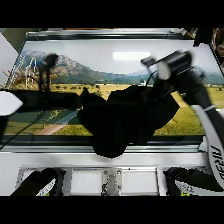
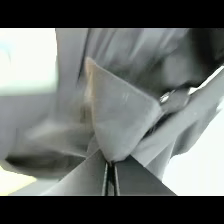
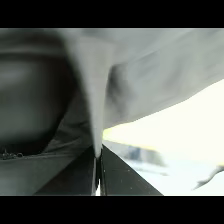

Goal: Fold the clothes and pants, and hang the long-sleeved shirts on hangers.

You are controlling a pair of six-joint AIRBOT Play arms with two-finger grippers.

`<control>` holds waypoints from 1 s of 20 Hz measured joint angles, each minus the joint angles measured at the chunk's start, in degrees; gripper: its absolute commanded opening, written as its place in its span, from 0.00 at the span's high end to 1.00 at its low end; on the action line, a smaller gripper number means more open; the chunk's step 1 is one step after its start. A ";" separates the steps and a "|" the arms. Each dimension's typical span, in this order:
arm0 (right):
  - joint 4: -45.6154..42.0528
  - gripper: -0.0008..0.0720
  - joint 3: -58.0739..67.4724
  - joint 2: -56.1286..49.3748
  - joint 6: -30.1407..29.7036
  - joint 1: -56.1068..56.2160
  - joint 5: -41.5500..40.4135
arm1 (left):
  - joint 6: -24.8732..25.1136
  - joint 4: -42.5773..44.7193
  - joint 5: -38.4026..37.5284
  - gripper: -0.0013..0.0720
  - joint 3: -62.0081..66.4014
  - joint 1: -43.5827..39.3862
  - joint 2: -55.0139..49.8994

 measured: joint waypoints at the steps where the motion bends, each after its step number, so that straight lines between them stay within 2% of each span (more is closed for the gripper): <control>1: -0.76 0.98 5.86 1.09 -0.72 -0.83 0.76 | 0.00 0.07 0.46 0.97 4.28 -0.39 0.24; 5: -2.58 0.98 21.22 6.58 0.07 -2.27 1.49 | 0.09 2.01 2.78 0.97 20.68 -4.76 0.52; 9: -2.62 0.98 17.16 14.10 3.28 -2.67 0.83 | -2.58 9.14 0.37 0.97 26.16 -9.55 0.59; 12: -2.62 0.98 5.92 18.51 5.51 -2.69 2.75 | -5.62 13.42 -5.31 0.97 20.55 -11.39 0.59; 15: -2.67 0.98 -4.46 21.35 8.41 -1.16 3.96 | -8.33 15.15 -8.85 0.97 8.55 -12.09 0.61; 20: -3.78 0.98 -11.52 21.64 12.20 4.87 4.57 | -10.23 10.49 -5.14 0.97 -10.05 -12.33 0.63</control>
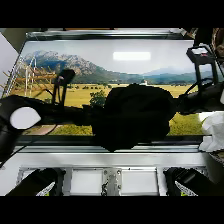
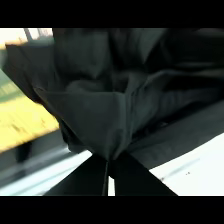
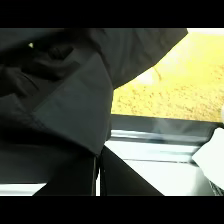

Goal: Fold the clothes and pants, and hang the long-sleeved shirts on hangers.

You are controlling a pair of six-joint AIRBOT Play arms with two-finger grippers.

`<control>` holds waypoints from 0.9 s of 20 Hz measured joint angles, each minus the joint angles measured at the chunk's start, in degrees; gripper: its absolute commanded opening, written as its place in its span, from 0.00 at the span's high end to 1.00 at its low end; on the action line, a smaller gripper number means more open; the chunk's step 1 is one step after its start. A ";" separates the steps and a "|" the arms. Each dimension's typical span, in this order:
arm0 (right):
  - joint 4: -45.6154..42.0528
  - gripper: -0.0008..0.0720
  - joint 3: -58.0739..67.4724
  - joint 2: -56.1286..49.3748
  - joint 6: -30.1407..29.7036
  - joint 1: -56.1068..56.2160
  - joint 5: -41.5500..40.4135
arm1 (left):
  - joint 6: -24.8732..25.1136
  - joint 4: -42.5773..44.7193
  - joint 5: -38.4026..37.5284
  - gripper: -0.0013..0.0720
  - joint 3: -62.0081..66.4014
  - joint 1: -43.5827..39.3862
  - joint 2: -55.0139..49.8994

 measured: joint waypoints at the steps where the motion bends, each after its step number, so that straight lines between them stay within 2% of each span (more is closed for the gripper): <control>1: -0.02 0.98 -0.55 -0.28 0.42 0.94 0.02 | -0.35 -1.09 1.07 0.97 -2.34 0.00 0.00; 5: 0.00 0.98 -3.56 -0.76 2.01 2.89 -0.20 | -0.61 -3.32 3.26 0.97 -6.60 0.00 0.00; 12: 0.79 0.98 -12.50 -1.05 3.80 3.54 -5.81 | -0.83 -4.76 4.42 0.97 -7.89 -0.07 0.79; 18: 2.67 0.98 -14.21 -0.46 4.24 3.69 -4.39 | -0.83 -4.92 3.80 0.97 -8.07 -0.07 4.13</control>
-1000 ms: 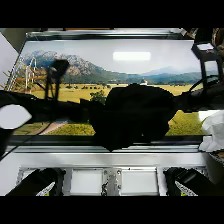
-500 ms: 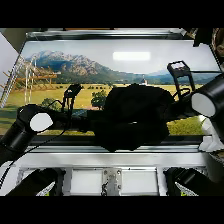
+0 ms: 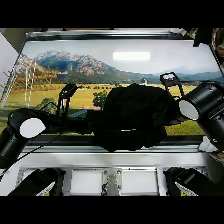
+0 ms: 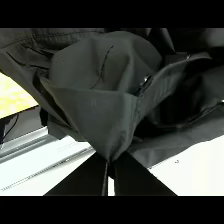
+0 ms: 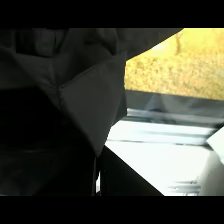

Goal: Fold the clothes and pants, and hang the long-sleeved shirts on hangers.

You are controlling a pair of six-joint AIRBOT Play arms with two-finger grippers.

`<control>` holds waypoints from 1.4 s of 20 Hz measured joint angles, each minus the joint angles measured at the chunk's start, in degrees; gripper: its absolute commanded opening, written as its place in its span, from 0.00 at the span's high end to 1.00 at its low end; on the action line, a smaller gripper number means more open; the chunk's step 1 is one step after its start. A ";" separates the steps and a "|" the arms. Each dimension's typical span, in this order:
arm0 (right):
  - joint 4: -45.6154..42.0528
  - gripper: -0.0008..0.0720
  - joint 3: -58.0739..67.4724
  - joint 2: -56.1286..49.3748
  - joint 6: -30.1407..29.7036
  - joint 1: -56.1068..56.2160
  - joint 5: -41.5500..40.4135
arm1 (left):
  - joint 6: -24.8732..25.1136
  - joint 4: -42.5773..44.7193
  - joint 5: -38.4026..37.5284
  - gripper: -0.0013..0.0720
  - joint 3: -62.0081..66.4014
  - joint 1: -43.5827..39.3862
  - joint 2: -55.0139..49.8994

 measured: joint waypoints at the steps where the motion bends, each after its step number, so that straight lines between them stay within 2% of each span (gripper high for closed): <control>1: 0.61 0.98 -0.09 0.04 -0.02 0.11 0.07 | 0.00 0.00 0.00 0.97 0.00 0.00 -0.07; 15: 1.81 0.98 -0.35 0.09 -0.02 2.78 0.85 | 2.03 1.11 -2.27 0.96 -0.02 0.00 -5.70; 16: 1.81 0.98 -0.35 0.09 -0.02 2.78 0.87 | 2.29 1.16 -2.38 0.67 -0.02 0.00 -5.27; 17: 1.75 0.98 -0.35 0.09 -0.02 2.78 0.87 | 2.54 1.27 -2.40 0.22 -0.02 0.00 -4.66; 18: 1.73 0.98 -0.35 0.09 -0.02 2.78 0.87 | 2.80 1.27 -2.38 0.02 -0.02 0.00 -3.91; 23: 1.70 0.97 -0.35 0.07 -0.02 2.78 0.87 | 3.56 1.09 -0.24 0.03 0.48 1.60 1.25; 28: 1.70 0.97 -0.35 0.07 -0.02 2.78 0.87 | 5.64 1.51 0.87 0.03 5.11 11.58 3.69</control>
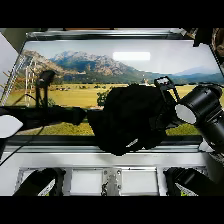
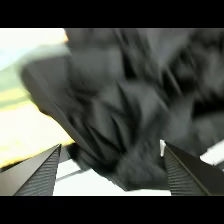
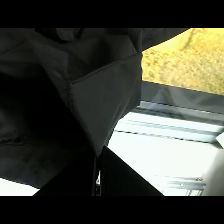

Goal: Fold the clothes and pants, and hang the long-sleeved shirts on hangers.

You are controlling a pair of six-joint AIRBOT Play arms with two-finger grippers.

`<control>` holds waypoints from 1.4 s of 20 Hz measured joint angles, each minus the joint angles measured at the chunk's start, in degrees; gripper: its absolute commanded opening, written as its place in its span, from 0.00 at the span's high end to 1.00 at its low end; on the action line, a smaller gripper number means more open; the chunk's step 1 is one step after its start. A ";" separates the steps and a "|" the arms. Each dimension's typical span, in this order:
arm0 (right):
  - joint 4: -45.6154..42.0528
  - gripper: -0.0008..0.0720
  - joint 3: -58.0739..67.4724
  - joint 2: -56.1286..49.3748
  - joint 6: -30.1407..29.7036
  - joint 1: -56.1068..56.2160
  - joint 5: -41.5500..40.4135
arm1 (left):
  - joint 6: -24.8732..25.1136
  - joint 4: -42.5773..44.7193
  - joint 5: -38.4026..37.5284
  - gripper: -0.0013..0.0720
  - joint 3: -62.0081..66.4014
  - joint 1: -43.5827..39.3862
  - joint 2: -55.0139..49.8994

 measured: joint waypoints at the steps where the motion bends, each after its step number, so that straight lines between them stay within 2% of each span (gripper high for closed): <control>1: 0.00 0.97 0.00 0.00 0.00 0.00 0.00 | 1.11 0.00 0.00 0.03 1.25 3.15 -0.24; 7: 0.00 0.97 0.00 0.00 0.00 0.00 0.00 | 8.70 1.18 -0.31 0.03 6.08 22.49 -8.02; 13: 0.00 0.97 0.00 0.00 0.00 0.00 0.00 | 11.91 12.55 3.74 0.03 12.07 35.76 -23.02; 21: 0.00 0.97 0.00 0.00 0.00 0.00 0.00 | 14.97 17.49 12.07 0.03 26.47 43.85 -47.39; 28: 0.00 0.97 0.00 -0.02 0.00 0.00 0.00 | 16.39 18.03 13.51 0.04 37.73 44.85 -64.67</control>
